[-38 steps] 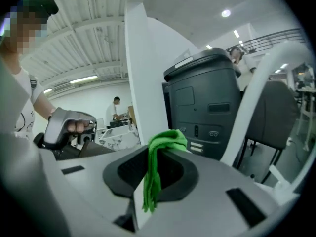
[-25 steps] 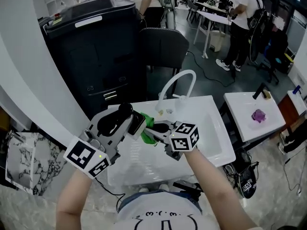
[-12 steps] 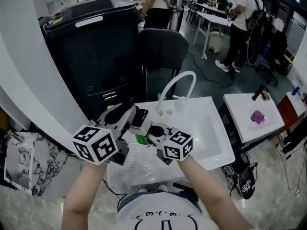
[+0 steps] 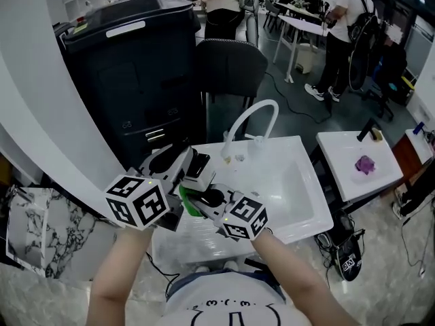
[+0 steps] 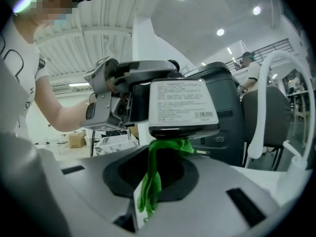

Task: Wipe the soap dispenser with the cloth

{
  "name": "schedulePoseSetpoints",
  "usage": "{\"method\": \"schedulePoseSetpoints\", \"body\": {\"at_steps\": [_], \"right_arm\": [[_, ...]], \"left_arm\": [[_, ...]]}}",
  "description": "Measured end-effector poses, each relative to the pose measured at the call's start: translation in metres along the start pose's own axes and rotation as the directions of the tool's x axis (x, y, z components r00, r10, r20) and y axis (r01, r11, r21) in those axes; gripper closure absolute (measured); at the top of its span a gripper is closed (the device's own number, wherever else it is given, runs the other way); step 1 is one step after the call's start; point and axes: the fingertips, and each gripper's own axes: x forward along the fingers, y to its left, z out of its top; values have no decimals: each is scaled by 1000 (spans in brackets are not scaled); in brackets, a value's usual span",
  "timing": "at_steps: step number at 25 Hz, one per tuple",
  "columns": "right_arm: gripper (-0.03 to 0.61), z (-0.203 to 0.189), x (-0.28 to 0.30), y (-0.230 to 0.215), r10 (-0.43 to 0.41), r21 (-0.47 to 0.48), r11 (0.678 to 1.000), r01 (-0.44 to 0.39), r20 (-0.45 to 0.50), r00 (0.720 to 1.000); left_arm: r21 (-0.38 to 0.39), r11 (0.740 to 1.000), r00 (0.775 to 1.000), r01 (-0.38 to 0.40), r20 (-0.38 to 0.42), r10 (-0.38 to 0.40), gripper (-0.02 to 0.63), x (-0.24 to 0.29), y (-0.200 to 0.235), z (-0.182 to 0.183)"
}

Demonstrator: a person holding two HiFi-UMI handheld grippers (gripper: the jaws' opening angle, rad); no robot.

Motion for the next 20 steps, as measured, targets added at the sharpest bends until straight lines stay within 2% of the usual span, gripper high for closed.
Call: {"method": "schedulePoseSetpoints", "body": {"at_steps": [3, 6, 9, 14, 17, 20], "right_arm": [[531, -2, 0, 9, 42, -9, 999, -42, 0, 999], [531, -10, -8, 14, 53, -67, 996, -55, -31, 998], [531, -15, -18, 1, -7, -81, 997, 2, -53, 999], [529, -2, -33, -42, -175, -21, 984, 175, 5, 984], [530, 10, -37, -50, -200, 16, 980, 199, 50, 979], [529, 12, -36, -44, -188, 8, 982, 188, 48, 981]], "left_arm": [[-21, 1000, 1000, -4, 1, 4, 522, -1, 6, -1], [-48, 999, 1000, -1, 15, 2, 522, -5, 7, 0], [-65, 998, 1000, 5, 30, -3, 522, -10, 7, 3], [-69, 998, 1000, 7, 27, -5, 522, -15, 6, 2], [-97, 995, 999, 9, 35, -5, 522, -18, 8, 1], [-122, 993, 999, 0, 52, 6, 522, -21, 13, 0]]}}
